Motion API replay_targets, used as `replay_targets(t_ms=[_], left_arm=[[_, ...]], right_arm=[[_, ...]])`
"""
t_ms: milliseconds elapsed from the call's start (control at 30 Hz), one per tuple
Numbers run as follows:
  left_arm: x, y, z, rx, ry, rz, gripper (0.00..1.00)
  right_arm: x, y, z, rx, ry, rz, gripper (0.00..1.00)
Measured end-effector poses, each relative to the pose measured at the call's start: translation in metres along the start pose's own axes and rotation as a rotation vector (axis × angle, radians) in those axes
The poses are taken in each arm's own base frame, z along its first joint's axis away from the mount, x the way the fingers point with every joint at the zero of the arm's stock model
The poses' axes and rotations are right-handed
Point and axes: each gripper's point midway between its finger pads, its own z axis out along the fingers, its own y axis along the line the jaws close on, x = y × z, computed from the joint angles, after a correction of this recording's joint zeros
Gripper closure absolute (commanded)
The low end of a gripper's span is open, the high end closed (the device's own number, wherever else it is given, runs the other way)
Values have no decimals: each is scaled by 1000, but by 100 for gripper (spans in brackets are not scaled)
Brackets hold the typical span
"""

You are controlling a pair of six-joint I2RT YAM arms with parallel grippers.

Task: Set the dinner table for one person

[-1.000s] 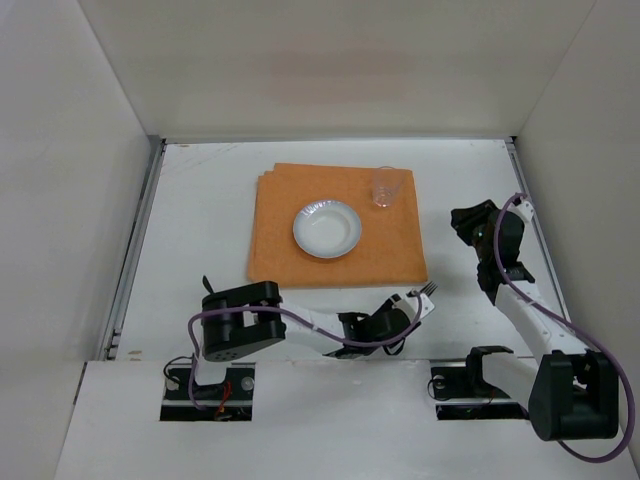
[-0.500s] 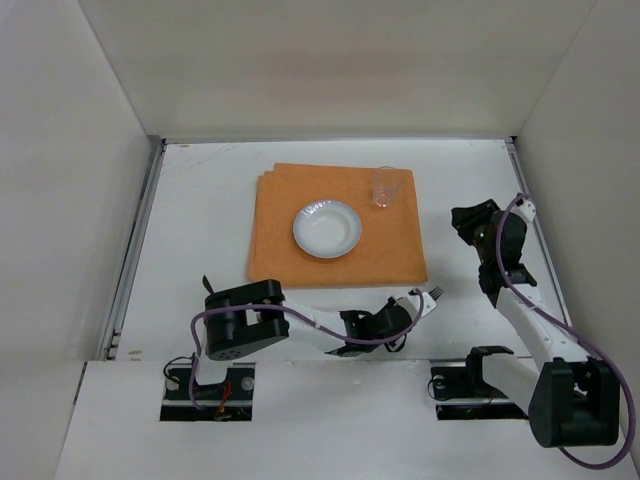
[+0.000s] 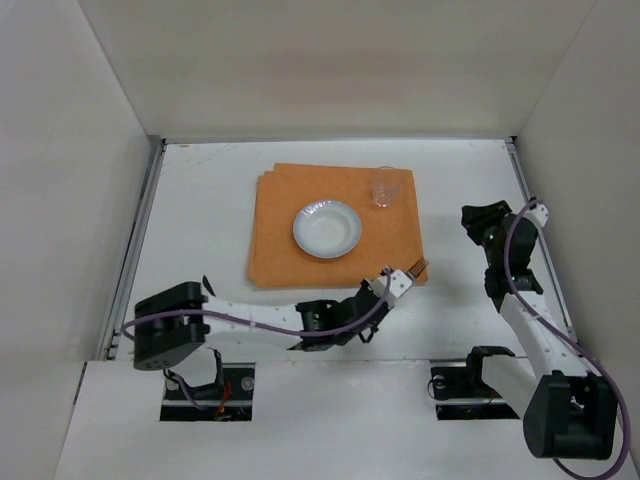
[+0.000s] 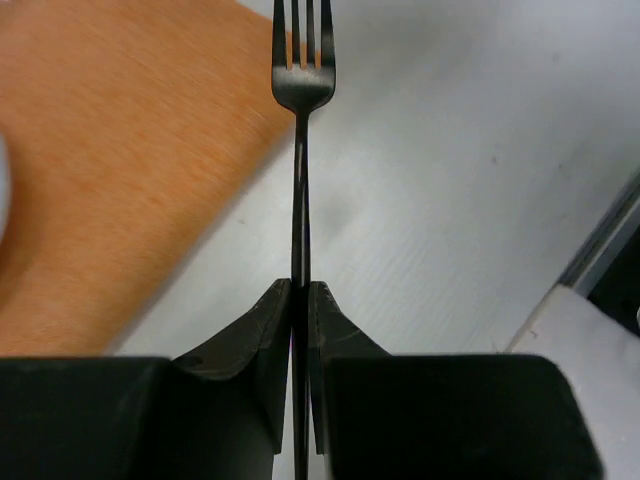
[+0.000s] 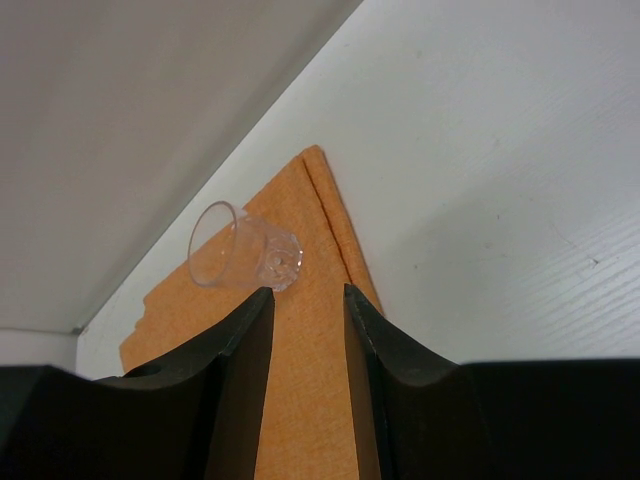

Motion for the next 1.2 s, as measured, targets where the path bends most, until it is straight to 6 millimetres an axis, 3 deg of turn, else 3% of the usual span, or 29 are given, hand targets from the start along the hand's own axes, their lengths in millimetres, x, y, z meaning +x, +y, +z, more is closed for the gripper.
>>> replay_targets(t_ms=[100, 200, 367, 467, 567, 900, 1033, 1200], left_arm=[[-32, 45, -16, -101, -88, -81, 96], [-40, 117, -22, -271, -122, -180, 96], [-16, 240, -30, -575, -85, -340, 96], [5, 282, -32, -687, -27, -388, 97], [19, 302, -26, -733, 35, -400, 97], [58, 339, -15, -817, 150, -429, 97], [76, 344, -10, -823, 198, -431, 97], [82, 342, -3, -807, 211, -433, 97]], right_arm=[[-4, -1, 0, 2, -12, 7, 60], [-3, -2, 1, 3, -9, 7, 60], [7, -6, 7, 17, 23, 4, 59], [11, -3, 6, 7, 36, 0, 59], [14, -1, 6, 0, 44, -3, 59], [16, 3, 5, -16, 55, -4, 59], [16, 3, 4, -18, 57, -4, 59], [17, 4, 4, -22, 60, -4, 59]])
